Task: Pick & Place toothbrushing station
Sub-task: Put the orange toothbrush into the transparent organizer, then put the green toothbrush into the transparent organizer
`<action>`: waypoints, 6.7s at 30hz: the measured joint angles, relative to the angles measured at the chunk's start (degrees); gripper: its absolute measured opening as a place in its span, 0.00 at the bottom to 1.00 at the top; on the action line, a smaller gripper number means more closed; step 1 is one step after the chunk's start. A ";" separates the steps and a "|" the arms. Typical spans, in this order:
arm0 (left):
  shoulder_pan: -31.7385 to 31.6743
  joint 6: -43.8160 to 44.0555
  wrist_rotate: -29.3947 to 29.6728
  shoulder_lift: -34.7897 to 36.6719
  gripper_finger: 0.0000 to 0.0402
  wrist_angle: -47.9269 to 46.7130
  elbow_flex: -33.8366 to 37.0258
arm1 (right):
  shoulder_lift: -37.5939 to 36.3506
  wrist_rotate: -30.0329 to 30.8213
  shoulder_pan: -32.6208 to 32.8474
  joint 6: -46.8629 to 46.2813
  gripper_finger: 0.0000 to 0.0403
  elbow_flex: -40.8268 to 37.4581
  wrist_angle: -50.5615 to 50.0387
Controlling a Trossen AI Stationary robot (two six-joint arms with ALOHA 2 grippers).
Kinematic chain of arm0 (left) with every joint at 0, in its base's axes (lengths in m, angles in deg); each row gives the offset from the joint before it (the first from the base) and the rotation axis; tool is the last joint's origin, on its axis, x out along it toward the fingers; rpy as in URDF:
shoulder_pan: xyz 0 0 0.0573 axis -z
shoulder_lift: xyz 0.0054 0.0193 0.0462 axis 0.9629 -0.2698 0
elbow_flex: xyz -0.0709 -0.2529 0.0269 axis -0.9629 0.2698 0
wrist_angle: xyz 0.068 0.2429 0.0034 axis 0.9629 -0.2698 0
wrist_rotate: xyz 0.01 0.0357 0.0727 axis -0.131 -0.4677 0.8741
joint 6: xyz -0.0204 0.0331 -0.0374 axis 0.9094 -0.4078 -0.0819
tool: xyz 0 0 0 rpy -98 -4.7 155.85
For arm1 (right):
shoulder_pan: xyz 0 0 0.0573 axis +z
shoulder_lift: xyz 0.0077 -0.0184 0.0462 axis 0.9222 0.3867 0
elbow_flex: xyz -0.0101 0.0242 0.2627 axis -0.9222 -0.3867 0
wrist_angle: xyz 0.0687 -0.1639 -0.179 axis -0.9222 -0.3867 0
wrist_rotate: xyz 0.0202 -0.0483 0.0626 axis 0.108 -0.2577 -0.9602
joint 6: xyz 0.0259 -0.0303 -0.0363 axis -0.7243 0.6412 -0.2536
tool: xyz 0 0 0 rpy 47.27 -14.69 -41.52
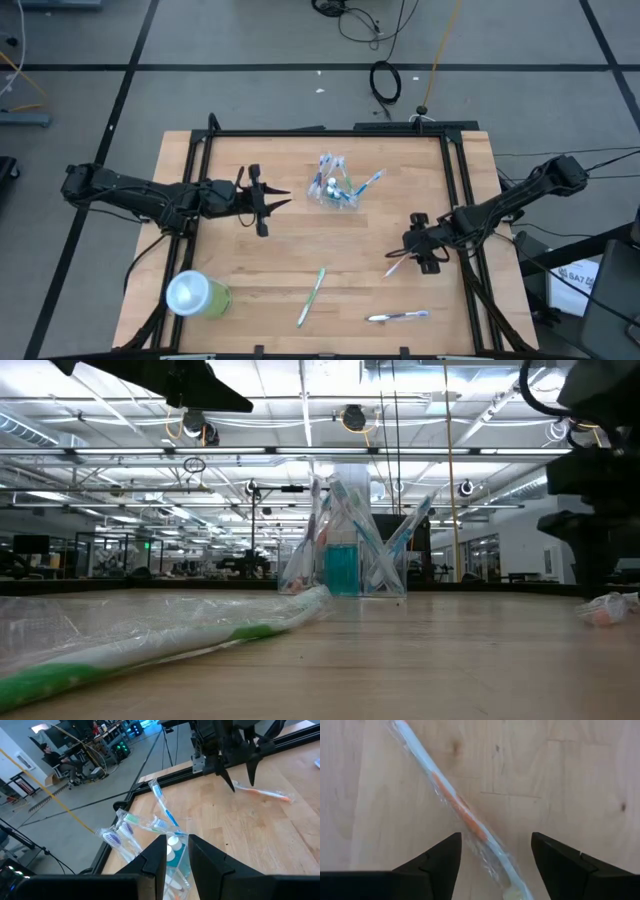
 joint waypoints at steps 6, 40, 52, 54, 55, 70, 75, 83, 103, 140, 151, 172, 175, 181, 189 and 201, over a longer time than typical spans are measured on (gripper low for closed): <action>0.00 -0.12 0.00 0.00 0.22 0.01 0.00 | -0.11 0.07 0.00 4.01 0.48 -4.48 4.09; 0.00 -4.60 -0.02 0.00 0.22 0.07 0.01 | 0.17 23.00 -0.21 52.53 0.04 16.67 12.17; 0.00 -4.62 -0.04 0.00 0.22 0.13 0.02 | 7.16 33.61 -8.83 85.63 0.04 28.65 6.49; 0.00 -4.56 -0.04 0.00 0.22 0.11 0.02 | 9.75 38.63 -10.45 88.73 0.04 30.08 1.84; 0.00 -4.39 -0.05 0.00 0.22 0.09 0.02 | 10.89 40.60 -11.22 89.92 0.04 30.93 0.61; 0.00 -1.16 -0.26 -0.02 0.22 -0.43 0.02 | 17.23 49.64 -18.47 104.36 0.03 32.85 -4.36; 0.00 0.52 -0.25 -0.02 0.22 -1.55 0.02 | 20.48 49.59 -18.43 105.95 0.02 32.85 -4.77; 0.00 1.91 -0.24 -0.02 0.22 -1.64 0.02 | 27.22 49.56 -18.02 109.87 0.02 32.85 -1.36; 0.00 2.24 -0.22 -0.02 0.22 -2.12 0.02 | 29.00 38.66 -17.14 104.31 0.14 32.85 6.84; 0.04 18.76 -19.17 -1.34 0.22 -1.91 0.02 | 18.86 16.37 -8.13 31.26 0.33 26.70 15.81; 3.48 38.31 -24.94 -16.71 0.22 7.39 -1.27 | 17.32 15.78 -7.17 32.83 0.33 14.99 41.02; 8.32 48.83 -30.00 -36.77 0.22 12.46 -6.23 | 14.49 10.29 -8.44 42.74 0.33 14.97 43.22; 8.90 51.25 -29.91 -38.42 0.22 12.56 -6.19 | 14.49 10.29 -8.94 45.20 0.33 14.97 44.98; 11.54 60.55 -28.29 -38.77 0.22 13.50 -6.20 | 14.49 10.29 -10.62 49.99 0.33 14.99 48.83; 14.90 61.86 -23.87 -38.80 0.22 5.26 -10.81 | 14.49 10.26 -13.61 55.55 0.33 14.99 52.66; 14.86 68.10 -18.33 -45.68 0.45 6.92 -11.17 | 14.49 1.38 -17.72 56.67 0.33 15.03 53.15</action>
